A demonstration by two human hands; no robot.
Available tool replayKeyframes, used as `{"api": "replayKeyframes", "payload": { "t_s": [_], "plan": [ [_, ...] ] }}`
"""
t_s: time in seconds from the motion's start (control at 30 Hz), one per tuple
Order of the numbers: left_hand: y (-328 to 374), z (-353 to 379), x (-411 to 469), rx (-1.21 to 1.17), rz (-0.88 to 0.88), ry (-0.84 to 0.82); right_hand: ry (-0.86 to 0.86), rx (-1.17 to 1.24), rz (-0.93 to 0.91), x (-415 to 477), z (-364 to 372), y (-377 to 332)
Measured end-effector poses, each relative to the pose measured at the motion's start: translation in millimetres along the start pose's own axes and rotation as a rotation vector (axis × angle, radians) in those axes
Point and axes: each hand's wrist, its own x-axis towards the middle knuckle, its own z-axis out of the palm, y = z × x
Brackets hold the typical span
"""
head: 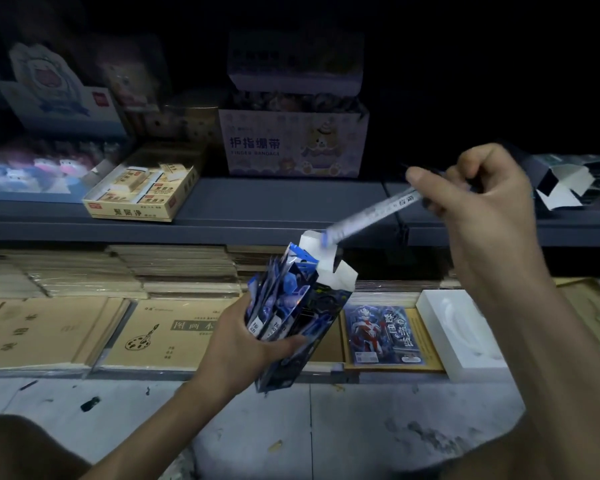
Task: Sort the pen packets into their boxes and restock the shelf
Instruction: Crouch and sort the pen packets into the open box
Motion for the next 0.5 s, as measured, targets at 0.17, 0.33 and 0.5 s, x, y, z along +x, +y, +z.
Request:
{"api": "replayKeyframes", "payload": {
  "t_s": [0.17,0.33,0.5],
  "plan": [
    [-1.2,-2.4,-0.7,-0.036,0.005,0.057,-0.13,0.221,-0.046,1.3,-13.2,-12.1],
    [-0.1,-0.9,-3.6,-0.042,0.048,0.082,-0.212,0.328,-0.036,-3.2,-8.2,-13.3],
    [0.8,0.7,-4.8,-0.065,0.074,0.091,-0.239,0.269,0.027,-12.8,-1.2,-2.2]
  ]
}}
